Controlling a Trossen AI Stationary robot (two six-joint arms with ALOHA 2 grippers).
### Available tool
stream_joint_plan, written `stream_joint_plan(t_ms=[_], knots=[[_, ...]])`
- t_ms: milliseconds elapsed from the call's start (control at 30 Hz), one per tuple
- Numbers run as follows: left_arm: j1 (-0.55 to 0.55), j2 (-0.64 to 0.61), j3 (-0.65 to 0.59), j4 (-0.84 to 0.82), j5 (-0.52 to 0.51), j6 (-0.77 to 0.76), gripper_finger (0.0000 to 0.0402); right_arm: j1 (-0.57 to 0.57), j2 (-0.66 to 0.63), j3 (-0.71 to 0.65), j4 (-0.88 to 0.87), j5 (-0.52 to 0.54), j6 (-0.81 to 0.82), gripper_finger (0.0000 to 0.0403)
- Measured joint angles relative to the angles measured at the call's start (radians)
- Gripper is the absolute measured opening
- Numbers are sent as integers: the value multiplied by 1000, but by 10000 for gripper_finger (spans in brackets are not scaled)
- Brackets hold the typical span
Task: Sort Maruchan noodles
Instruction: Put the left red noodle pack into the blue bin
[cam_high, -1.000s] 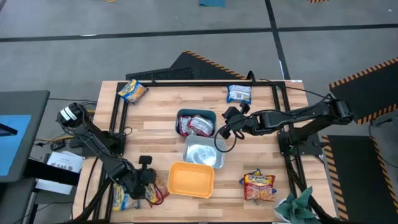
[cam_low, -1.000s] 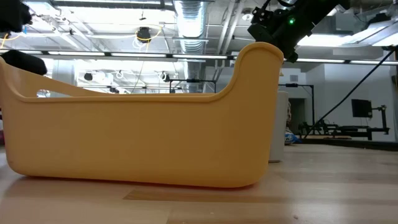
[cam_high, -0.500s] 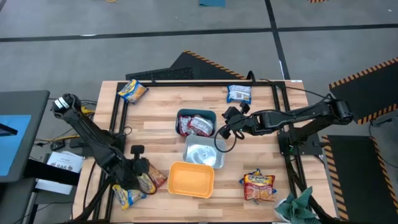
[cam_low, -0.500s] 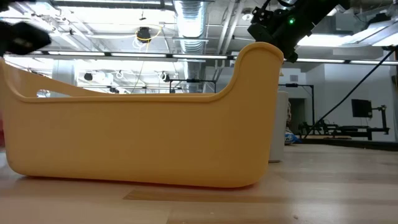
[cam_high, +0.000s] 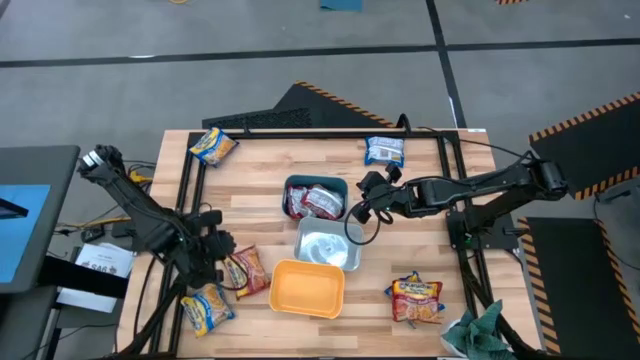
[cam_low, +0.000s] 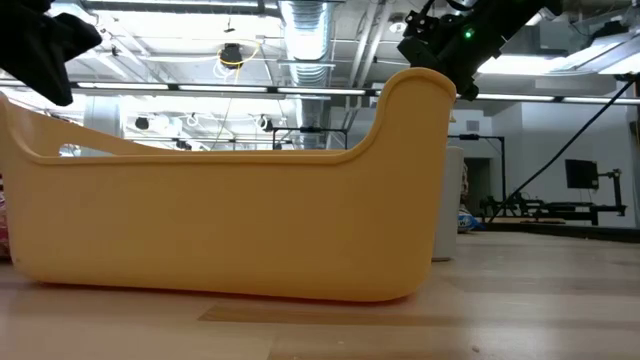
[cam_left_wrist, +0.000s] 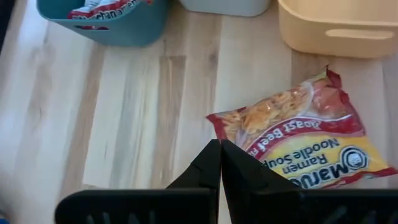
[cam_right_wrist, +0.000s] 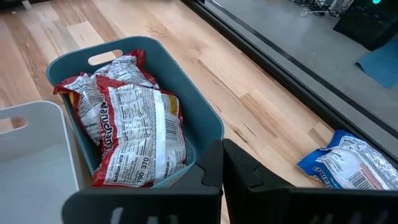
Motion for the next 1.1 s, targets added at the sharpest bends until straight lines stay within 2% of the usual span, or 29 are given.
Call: stream_joint_plan(t_ms=[200, 367, 533, 633, 767, 1100], knots=[[8, -1, 0, 15, 28, 46, 0, 0, 0, 0, -1, 0, 0, 21], [-38, -1, 0, 36, 30, 46, 0, 0, 0, 0, -1, 0, 0, 21], [-94, -25, -92, 232, 34, 107, 0, -2, 0, 0, -1, 0, 0, 21], [-102, -57, -171, 323, 66, 116, 0, -2, 0, 0, -2, 0, 0, 21], [-100, -118, -217, 340, 92, 130, 0, -2, 0, 0, -2, 0, 2, 21], [-86, -319, -226, 331, 124, 109, 0, 0, 0, 0, -1, 0, 25, 21]])
